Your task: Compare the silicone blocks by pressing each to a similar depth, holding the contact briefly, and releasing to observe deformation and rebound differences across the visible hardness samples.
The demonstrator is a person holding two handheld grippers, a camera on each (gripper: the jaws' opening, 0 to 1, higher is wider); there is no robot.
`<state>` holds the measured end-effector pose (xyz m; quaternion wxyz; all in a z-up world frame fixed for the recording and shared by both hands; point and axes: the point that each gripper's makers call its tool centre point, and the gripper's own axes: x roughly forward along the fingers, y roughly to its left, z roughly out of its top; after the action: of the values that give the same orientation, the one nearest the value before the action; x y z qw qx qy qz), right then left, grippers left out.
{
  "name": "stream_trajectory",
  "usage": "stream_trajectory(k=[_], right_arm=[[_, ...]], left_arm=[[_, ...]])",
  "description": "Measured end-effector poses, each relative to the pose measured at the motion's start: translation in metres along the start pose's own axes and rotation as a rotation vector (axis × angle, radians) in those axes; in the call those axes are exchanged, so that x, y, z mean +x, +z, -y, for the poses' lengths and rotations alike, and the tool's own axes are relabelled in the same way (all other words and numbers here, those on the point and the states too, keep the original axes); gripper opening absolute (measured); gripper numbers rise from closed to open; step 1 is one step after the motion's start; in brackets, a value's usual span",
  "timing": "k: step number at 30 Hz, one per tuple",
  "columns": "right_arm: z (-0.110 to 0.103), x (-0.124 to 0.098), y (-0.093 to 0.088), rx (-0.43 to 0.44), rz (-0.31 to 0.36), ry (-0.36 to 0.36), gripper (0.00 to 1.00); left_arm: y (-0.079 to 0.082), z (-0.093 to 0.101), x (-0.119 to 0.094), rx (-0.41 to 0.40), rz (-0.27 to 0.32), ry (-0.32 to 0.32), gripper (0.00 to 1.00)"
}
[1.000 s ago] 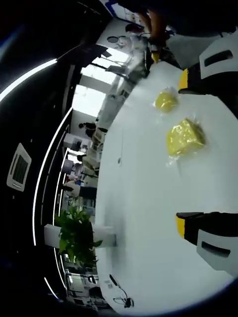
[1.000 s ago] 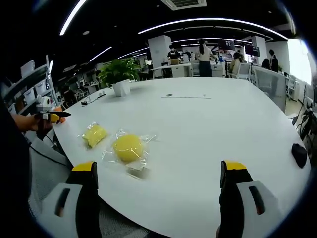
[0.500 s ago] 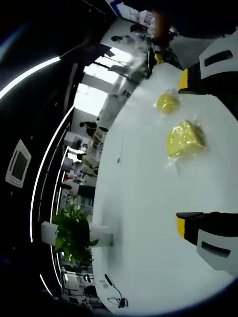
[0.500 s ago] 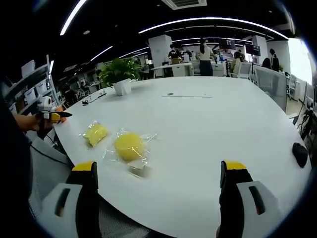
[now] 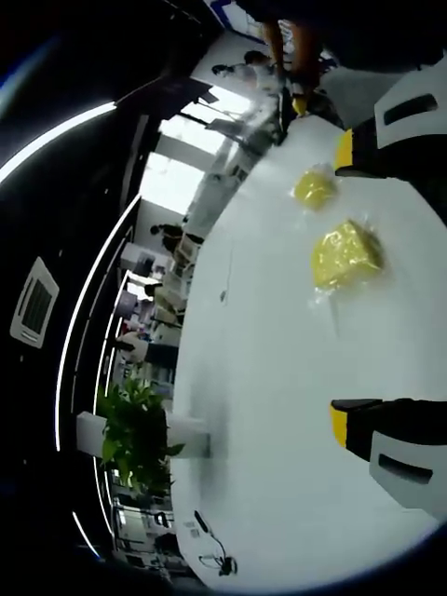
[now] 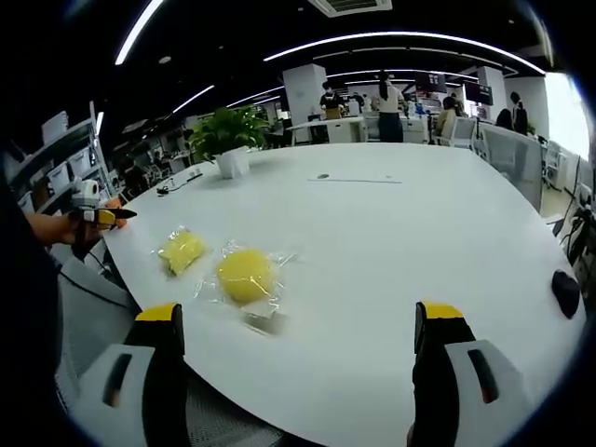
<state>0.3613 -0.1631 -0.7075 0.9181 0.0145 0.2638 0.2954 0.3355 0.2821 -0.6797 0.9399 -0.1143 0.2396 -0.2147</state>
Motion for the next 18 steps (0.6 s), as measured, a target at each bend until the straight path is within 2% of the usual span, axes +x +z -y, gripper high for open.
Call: stream_trajectory(k=[5, 8, 11, 18], right_arm=[[-0.001, 0.000, 0.001, 0.000, 0.002, 0.000, 0.97], [-0.001, 0.000, 0.002, -0.002, 0.005, -0.002, 0.97], [-0.001, -0.001, 0.002, 0.006, 0.012, -0.003, 0.97], [-0.002, 0.001, -0.001, 0.017, 0.011, -0.006, 0.96]], left_arm=[[0.003, -0.003, 0.005, -0.025, 0.009, -0.005, 1.00], [0.002, -0.007, 0.011, 0.009, -0.020, 0.005, 1.00], [0.008, -0.008, 0.014, -0.007, -0.011, -0.003, 1.00], [0.005, -0.011, 0.025, -0.028, -0.032, -0.015, 1.00]])
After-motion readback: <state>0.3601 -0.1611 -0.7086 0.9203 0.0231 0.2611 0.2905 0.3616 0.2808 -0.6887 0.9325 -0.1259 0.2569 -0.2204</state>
